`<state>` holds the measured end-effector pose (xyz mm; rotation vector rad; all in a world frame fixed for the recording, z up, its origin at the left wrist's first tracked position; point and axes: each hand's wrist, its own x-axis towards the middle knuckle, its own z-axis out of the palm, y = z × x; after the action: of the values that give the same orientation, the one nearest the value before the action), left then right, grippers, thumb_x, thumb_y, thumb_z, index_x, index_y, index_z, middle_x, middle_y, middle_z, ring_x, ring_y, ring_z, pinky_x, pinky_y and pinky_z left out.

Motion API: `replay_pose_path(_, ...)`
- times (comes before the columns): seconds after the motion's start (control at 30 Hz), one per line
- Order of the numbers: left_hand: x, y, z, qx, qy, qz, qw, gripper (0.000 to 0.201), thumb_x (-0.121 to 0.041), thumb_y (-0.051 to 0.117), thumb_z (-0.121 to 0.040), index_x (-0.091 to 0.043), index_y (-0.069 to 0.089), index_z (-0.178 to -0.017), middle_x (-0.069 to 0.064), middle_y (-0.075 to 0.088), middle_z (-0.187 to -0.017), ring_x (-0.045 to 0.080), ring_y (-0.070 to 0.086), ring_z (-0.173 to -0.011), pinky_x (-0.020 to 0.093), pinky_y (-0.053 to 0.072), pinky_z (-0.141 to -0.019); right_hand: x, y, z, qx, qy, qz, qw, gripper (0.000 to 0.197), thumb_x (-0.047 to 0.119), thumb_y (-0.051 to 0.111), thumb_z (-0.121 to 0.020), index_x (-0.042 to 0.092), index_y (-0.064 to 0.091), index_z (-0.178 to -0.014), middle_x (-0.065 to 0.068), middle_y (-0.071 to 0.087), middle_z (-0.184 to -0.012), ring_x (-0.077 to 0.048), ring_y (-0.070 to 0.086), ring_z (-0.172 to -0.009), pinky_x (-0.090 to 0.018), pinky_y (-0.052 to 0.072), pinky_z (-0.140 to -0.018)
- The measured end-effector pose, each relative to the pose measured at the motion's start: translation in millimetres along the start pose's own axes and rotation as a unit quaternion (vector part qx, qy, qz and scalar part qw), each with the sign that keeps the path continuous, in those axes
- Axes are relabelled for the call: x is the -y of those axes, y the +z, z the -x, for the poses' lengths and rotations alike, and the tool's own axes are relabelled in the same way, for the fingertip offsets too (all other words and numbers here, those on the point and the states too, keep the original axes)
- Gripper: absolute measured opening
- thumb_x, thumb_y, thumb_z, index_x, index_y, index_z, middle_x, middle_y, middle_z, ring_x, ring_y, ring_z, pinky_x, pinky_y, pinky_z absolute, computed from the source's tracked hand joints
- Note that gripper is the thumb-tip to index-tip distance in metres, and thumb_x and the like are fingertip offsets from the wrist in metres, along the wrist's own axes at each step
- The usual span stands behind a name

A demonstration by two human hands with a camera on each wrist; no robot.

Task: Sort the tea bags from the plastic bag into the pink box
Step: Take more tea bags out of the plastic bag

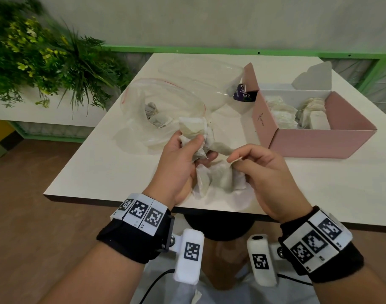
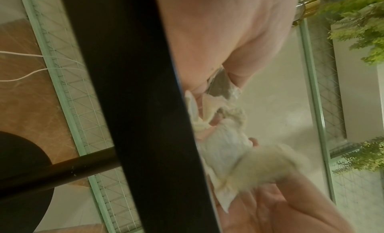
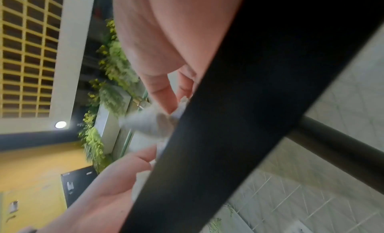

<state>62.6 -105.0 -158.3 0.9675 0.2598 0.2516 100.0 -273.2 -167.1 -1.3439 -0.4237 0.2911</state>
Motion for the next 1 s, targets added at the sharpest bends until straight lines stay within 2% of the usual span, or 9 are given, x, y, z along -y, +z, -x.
replay_pose_path(0.1, 0, 0, 0, -0.008, 0.005, -0.010, 1.000, 0.014, -0.004, 0.060, -0.100, -0.006, 0.058, -0.114, 0.017, 0.071, -0.106, 0.031, 0.073, -0.092, 0.037, 0.061, -0.086, 2, -1, 0, -0.022, 0.014, -0.015, 1.000, 0.016, -0.003, 0.053, -0.076, 0.004, 0.067, -0.074, -0.015, 0.066, -0.080, -0.029, 0.056, -0.080, -0.035, 0.045, -0.068)
replay_pose_path(0.27, 0, 0, 1, -0.009, 0.006, -0.007, 1.000, 0.019, -0.004, 0.060, -0.100, -0.006, 0.057, -0.119, 0.016, 0.072, -0.107, 0.030, 0.074, -0.094, 0.039, 0.062, -0.088, 8, -1, 1, -0.030, 0.044, -0.069, 0.996, 0.028, -0.015, 0.035, -0.086, 0.002, 0.054, -0.073, -0.016, 0.067, -0.079, -0.021, 0.065, -0.076, -0.029, 0.053, -0.064)
replay_pose_path(0.47, 2, 1, 1, 0.010, 0.006, -0.039, 0.999, 0.022, -0.001, 0.062, -0.097, -0.005, 0.058, -0.119, 0.018, 0.071, -0.105, 0.033, 0.068, -0.097, 0.047, 0.057, -0.093, 0, 0, -3, -0.057, 0.007, -0.043, 0.997, 0.017, -0.002, 0.053, -0.098, 0.008, 0.064, -0.090, -0.003, 0.064, -0.078, -0.017, 0.061, -0.074, -0.032, 0.049, -0.072)
replay_pose_path(0.53, 3, 2, 2, 0.025, 0.009, -0.062, 0.998, 0.035, -0.001, 0.069, -0.088, -0.003, 0.058, -0.121, 0.020, 0.070, -0.103, 0.033, 0.068, -0.096, 0.050, 0.055, -0.092, -1, -1, -5, -0.052, 0.006, -0.047, 0.998, 0.014, -0.003, 0.054, -0.098, 0.006, 0.064, -0.094, -0.003, 0.066, -0.080, -0.019, 0.063, -0.079, -0.035, 0.051, -0.076)
replay_pose_path(0.6, 4, 2, 2, 0.037, 0.012, -0.092, 0.995, 0.044, -0.006, 0.074, -0.077, -0.006, 0.061, -0.119, 0.016, 0.070, -0.103, 0.028, 0.069, -0.092, 0.045, 0.055, -0.085, -1, 2, -7, -0.051, 0.008, -0.037, 0.998, 0.016, -0.002, 0.053, -0.099, 0.008, 0.065, -0.094, -0.004, 0.069, -0.082, -0.019, 0.064, -0.081, -0.036, 0.053, -0.075)
replay_pose_path(0.7, 4, 2, 3, 0.038, 0.017, -0.140, 0.989, 0.050, -0.007, 0.073, -0.071, -0.017, 0.064, -0.119, 0.012, 0.069, -0.102, 0.025, 0.070, -0.091, 0.042, 0.058, -0.080, 6, 12, -14, -0.063, -0.019, 0.050, 0.997, 0.014, 0.002, 0.057, -0.098, 0.009, 0.068, -0.094, -0.006, 0.073, -0.082, -0.016, 0.067, -0.076, -0.032, 0.056, -0.067)
replay_pose_path(0.77, 6, 2, 3, 0.053, 0.022, -0.149, 0.987, 0.054, -0.003, 0.074, -0.071, -0.015, 0.061, -0.123, 0.020, 0.070, -0.103, 0.032, 0.069, -0.091, 0.048, 0.059, -0.079, 12, 21, -22, -0.074, -0.061, 0.139, 0.986, 0.013, 0.003, 0.061, -0.096, 0.012, 0.069, -0.092, -0.005, 0.073, -0.085, -0.014, 0.068, -0.078, -0.030, 0.056, -0.071)
replay_pose_path(0.93, 6, 3, 4, 0.063, 0.036, -0.127, 0.989, 0.050, -0.002, 0.079, -0.077, -0.010, 0.063, -0.123, 0.035, 0.069, -0.104, 0.040, 0.065, -0.089, 0.076, 0.047, -0.083, 23, 34, -39, -0.051, -0.092, 0.263, 0.959, 0.013, 0.015, 0.061, -0.086, 0.023, 0.071, -0.088, 0.004, 0.072, -0.086, -0.019, 0.068, -0.087, -0.049, 0.057, -0.083)
replay_pose_path(1.0, 4, 1, 3, 0.065, 0.035, -0.121, 0.990, 0.044, 0.001, 0.079, -0.080, -0.006, 0.065, -0.121, 0.037, 0.067, -0.100, 0.038, 0.064, -0.083, 0.071, 0.051, -0.076, 26, 32, -39, -0.052, -0.086, 0.272, 0.957, 0.010, 0.016, 0.064, -0.087, 0.022, 0.071, -0.091, 0.003, 0.072, -0.088, -0.017, 0.068, -0.088, -0.046, 0.057, -0.084)
